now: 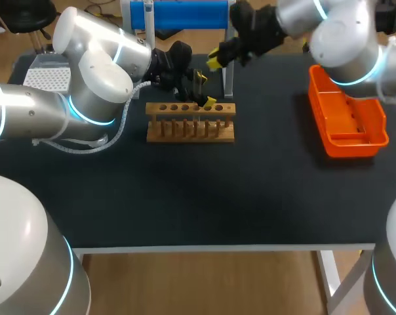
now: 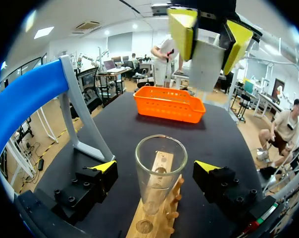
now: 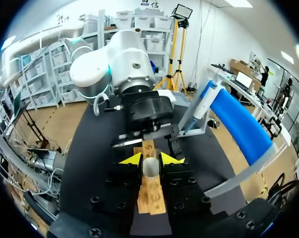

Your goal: Invert the test tube, pick up the pipette, mount the tip to pipette, aspirate from beaker and dispense into the tube, eject the tip, return the pipette, and cap with the stopper.

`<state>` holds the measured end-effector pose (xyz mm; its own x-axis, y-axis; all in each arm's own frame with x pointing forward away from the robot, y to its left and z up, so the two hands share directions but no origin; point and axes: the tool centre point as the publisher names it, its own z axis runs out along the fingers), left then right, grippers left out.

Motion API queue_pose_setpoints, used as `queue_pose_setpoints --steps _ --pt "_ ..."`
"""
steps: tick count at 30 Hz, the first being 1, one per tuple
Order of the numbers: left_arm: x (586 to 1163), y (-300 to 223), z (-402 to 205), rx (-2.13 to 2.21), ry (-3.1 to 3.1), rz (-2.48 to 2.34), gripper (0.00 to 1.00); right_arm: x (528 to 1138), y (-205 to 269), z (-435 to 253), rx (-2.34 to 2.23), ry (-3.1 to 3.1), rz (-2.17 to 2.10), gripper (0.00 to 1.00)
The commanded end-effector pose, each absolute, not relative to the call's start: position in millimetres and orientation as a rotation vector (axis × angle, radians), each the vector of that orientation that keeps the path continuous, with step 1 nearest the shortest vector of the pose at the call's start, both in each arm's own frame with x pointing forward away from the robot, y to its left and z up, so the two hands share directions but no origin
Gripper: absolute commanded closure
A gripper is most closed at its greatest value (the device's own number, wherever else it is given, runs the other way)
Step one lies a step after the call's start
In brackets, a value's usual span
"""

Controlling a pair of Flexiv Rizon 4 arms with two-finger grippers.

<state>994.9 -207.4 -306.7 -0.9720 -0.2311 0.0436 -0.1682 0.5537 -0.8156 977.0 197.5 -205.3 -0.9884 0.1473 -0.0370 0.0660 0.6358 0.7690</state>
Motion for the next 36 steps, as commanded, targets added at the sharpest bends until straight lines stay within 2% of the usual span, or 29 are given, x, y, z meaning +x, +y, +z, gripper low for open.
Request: queue_pose_setpoints --steps 1,36 --pt "995.3 -208.0 -306.5 -0.350 2.710 -1.406 0.00 990.5 219.9 -210.9 0.171 2.825 1.218 1.00" --pt "995.3 -208.0 -306.5 -0.350 2.710 -1.406 0.00 988.9 224.4 -209.6 0.196 2.834 1.190 1.00"
